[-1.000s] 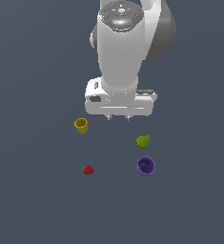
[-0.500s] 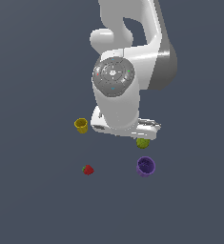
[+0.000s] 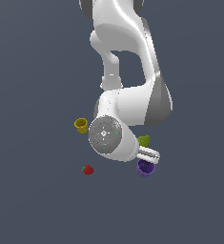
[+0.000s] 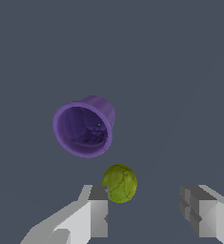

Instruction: Pick up a designated object from a clutter of objects.

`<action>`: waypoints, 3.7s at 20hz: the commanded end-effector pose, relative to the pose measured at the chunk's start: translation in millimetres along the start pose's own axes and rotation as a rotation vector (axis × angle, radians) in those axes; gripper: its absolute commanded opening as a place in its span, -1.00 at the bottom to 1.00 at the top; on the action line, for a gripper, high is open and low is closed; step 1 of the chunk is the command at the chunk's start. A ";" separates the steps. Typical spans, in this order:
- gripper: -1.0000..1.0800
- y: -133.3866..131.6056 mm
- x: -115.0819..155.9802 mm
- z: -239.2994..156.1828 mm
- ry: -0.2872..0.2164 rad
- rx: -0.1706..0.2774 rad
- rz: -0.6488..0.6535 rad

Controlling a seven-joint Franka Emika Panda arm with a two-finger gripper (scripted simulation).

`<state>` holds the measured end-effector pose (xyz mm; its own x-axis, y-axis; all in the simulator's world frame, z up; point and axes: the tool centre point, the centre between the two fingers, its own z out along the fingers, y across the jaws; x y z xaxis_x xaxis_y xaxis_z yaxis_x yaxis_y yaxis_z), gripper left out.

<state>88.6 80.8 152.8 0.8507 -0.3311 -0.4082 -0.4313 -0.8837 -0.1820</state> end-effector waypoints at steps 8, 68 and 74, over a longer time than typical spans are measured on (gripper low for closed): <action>0.23 -15.4 25.1 46.2 -0.110 0.088 0.120; -1.00 94.8 7.5 -131.9 0.072 0.197 0.005; -1.00 139.5 -6.3 -205.5 0.146 0.227 -0.048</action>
<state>87.7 -94.3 297.7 0.8906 -0.3539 -0.2857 -0.4453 -0.8063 -0.3894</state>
